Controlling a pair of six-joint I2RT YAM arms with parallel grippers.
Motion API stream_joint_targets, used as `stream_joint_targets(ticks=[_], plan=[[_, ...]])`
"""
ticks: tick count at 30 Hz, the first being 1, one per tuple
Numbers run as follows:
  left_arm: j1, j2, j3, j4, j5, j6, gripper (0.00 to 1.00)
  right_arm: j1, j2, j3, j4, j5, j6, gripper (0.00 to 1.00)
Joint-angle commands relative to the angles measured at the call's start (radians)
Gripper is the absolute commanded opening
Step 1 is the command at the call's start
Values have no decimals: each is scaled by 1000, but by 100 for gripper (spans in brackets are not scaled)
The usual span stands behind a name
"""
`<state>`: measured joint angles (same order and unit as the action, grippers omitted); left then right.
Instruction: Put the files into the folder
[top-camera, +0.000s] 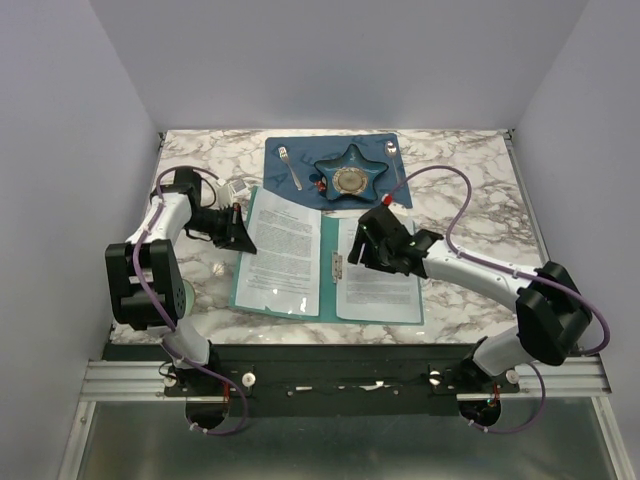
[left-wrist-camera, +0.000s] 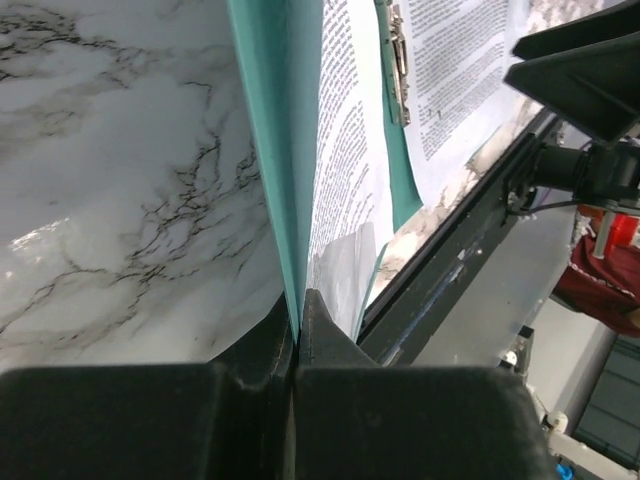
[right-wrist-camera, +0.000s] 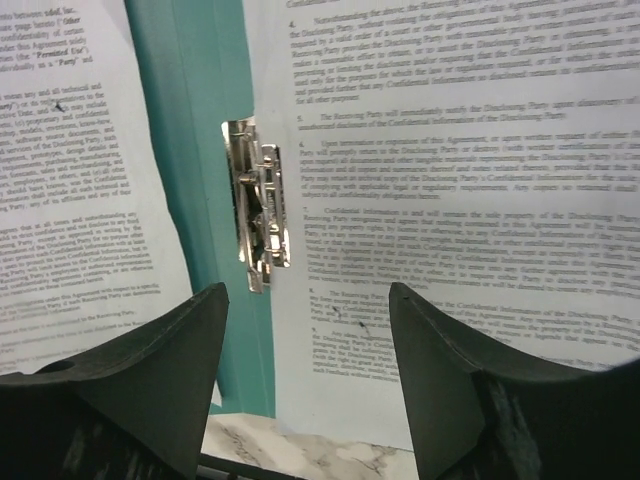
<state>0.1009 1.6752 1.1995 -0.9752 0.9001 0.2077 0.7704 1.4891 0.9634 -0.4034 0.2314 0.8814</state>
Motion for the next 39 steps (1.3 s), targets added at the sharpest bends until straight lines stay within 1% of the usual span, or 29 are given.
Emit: stream_joint_targets(ticks=[1,2,7,10,19,23,26,27,30,33,36,39], plan=[[3,-49,32,-14,-107,-21,0,-29,-56,20,-123,144,-7,75],[5,-54,38,-16,-142,-24,0,-42,-62,9,-133,154,-2,75],[0,-98,81,-25,-220,-21,0,-153,-92,-103,-130,134,7,76],[-4,-123,103,-25,-260,-21,0,-186,-92,-147,-103,112,-1,76],[-69,-161,92,-36,-314,-25,0,-192,-30,-195,-20,69,2,77],[-98,-172,84,-48,-387,-16,0,-192,-7,-201,15,68,-9,76],[-98,-186,78,-54,-437,-7,0,-194,5,-204,24,74,-27,76],[-127,-189,77,-54,-457,-2,0,-192,5,-206,29,77,-30,76],[-135,-200,75,-59,-504,9,0,-195,10,-213,41,68,-36,76],[-145,-213,72,-63,-529,19,0,-195,10,-227,67,51,-42,76],[-177,-218,74,-69,-543,12,0,-195,10,-236,107,19,-47,76],[-246,-226,71,-74,-578,-4,0,-195,19,-241,150,-9,-48,75]])
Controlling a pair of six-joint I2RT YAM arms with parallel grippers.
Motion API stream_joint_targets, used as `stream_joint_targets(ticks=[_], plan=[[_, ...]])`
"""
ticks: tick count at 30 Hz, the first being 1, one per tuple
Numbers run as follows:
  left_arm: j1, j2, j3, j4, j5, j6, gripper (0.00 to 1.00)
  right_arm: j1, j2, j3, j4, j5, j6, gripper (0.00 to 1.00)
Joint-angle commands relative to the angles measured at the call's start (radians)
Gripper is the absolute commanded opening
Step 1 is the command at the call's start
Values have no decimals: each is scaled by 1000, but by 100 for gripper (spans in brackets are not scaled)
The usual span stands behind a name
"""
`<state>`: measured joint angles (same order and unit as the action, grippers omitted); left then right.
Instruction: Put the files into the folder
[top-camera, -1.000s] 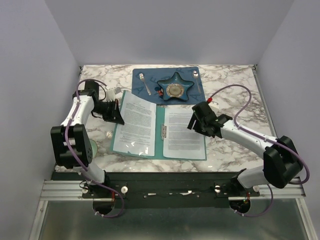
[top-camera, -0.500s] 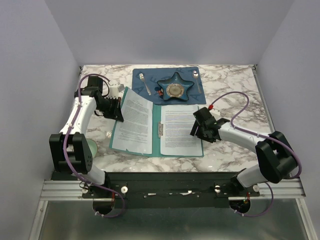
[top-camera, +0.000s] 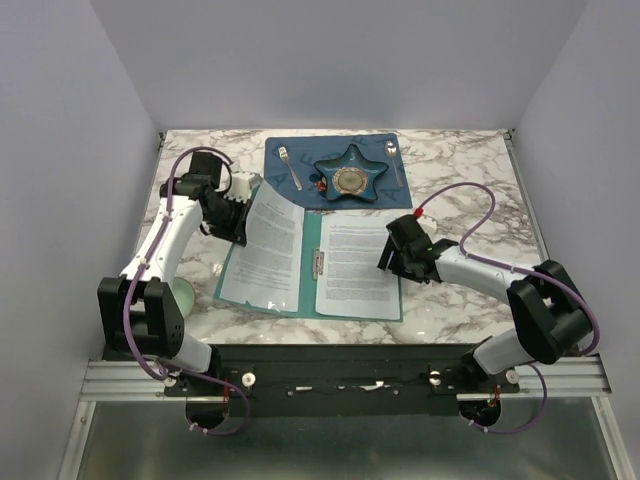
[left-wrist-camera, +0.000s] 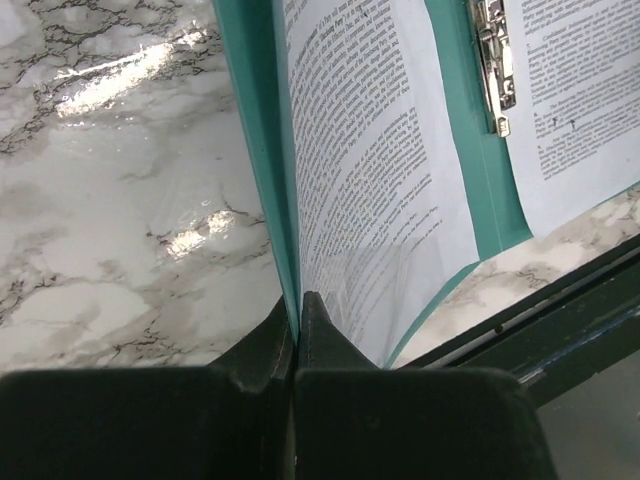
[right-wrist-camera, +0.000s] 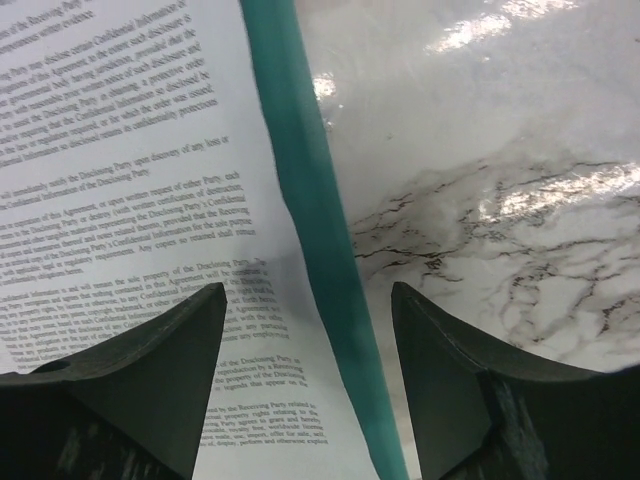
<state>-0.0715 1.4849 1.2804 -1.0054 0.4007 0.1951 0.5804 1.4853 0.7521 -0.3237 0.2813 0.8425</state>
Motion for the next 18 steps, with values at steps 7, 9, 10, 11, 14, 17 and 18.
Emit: stream_joint_targets(ticks=[7,9,10,11,14,17,18], plan=[[-203,-45,36,-53,-82,-80,4,-4,46,-106,155,-148,33,69],[-235,-41,57,-56,-48,-115,13,-4,41,-135,186,-168,52,68],[-243,-41,85,-58,-25,-128,19,-4,40,-149,192,-172,58,68],[-247,-40,98,-61,2,-138,27,-4,35,-174,204,-180,63,67],[-258,-38,145,-58,137,-190,61,-4,23,-209,218,-186,70,66],[-267,-29,184,-56,283,-261,75,-4,20,-224,219,-192,67,65],[-269,-26,194,-56,309,-269,81,-4,21,-226,221,-192,66,65]])
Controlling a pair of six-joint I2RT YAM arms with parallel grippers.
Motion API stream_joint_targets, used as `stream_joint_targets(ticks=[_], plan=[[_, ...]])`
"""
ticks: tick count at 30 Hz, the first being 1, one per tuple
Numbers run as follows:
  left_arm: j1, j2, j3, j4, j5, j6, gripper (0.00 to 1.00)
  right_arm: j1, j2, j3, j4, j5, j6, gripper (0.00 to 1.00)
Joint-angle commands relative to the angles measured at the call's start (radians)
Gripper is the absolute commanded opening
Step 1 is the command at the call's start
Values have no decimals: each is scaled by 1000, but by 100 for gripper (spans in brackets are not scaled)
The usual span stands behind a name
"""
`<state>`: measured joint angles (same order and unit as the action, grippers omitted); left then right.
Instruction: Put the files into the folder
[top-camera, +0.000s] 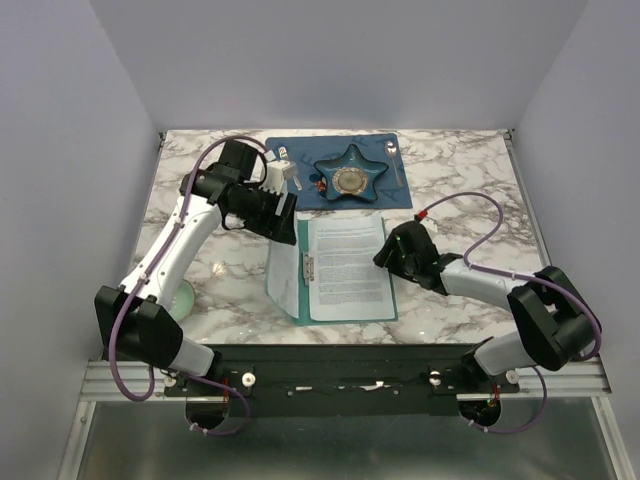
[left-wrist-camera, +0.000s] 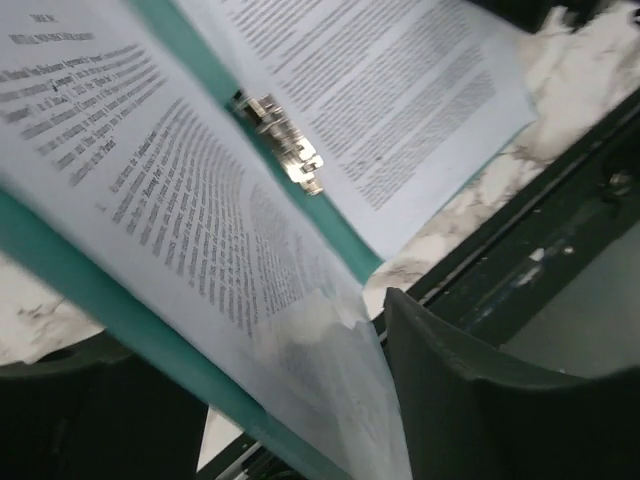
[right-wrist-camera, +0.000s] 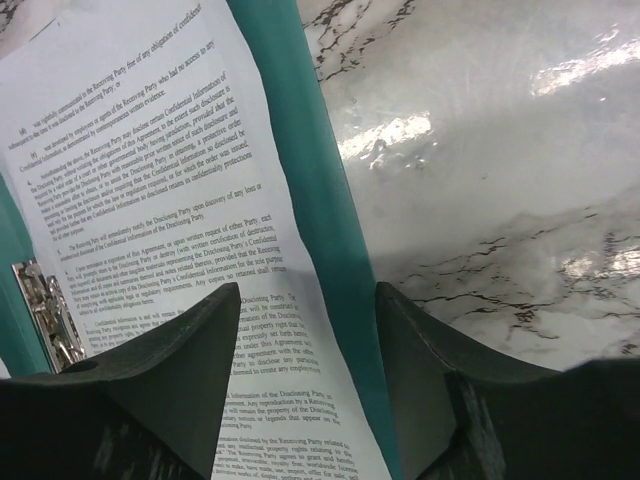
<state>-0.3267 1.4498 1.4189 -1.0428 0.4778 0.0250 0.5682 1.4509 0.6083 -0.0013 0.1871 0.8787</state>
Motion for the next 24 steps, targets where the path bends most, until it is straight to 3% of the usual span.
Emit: stream_joint_targets(ticks=[1,6,19,24], plan=[[-15,14,60,-17,281,-103,84,9,52,-84,-103,-101,29,65],[-35,52,57,-11,396,-105,99,13,55,-87,-94,-126,31,63],[-190,259,213,26,437,-111,99,84,19,-122,-103,-124,134,65],[-202,299,238,33,423,-105,99,82,-87,-75,-267,-2,117,71]])
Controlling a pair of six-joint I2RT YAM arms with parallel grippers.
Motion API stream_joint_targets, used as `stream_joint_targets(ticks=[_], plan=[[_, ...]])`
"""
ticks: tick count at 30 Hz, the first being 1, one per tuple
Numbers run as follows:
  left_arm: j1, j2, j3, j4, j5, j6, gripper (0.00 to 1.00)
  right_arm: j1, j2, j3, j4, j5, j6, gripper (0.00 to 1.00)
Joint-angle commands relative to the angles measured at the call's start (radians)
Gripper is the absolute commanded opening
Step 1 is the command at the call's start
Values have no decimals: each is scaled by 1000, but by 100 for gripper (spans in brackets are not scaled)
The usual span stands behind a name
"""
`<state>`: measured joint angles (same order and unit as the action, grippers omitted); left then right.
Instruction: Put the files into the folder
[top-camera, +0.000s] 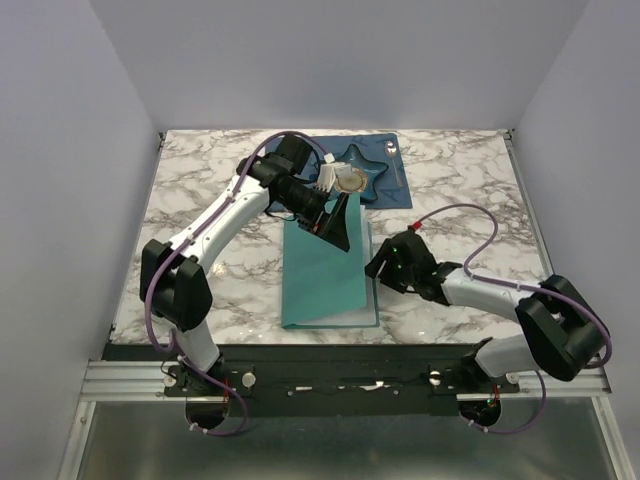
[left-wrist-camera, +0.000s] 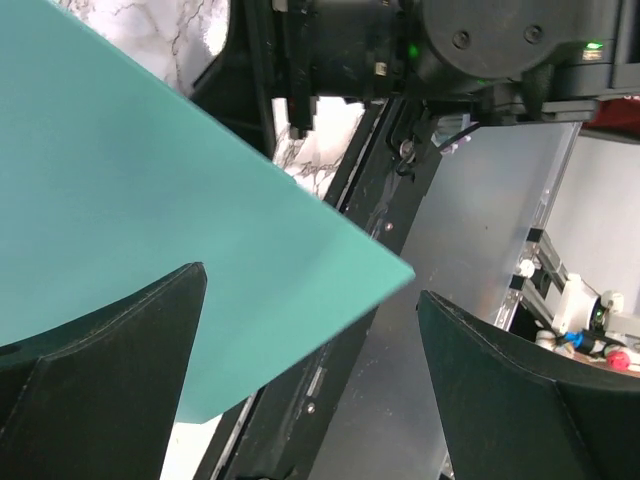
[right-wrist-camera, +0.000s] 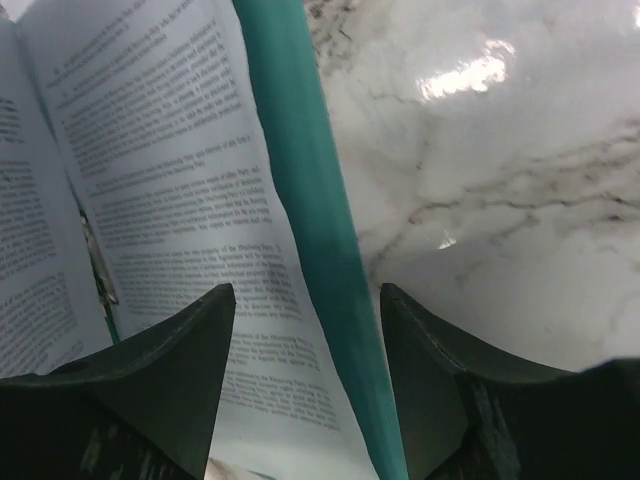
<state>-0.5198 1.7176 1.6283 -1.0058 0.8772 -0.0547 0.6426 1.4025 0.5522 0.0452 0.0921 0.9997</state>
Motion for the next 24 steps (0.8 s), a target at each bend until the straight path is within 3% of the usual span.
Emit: stream_joint_targets(ticks=[1,8,14,18,24], plan=[[-9,31,31,-5,19,-22,99,9,-57,-8,-344,113,-9,72],[18,-73,19,-4,-75,41,99,-9,-212,74,-606,270,-24,74],[47,-156,-74,18,-335,88,99,-9,-290,144,-689,302,-101,76],[90,-184,-149,36,-425,96,99,-8,-323,184,-644,233,-234,78],[190,-303,-336,186,-530,84,99,-8,-344,233,-584,121,-360,83]])
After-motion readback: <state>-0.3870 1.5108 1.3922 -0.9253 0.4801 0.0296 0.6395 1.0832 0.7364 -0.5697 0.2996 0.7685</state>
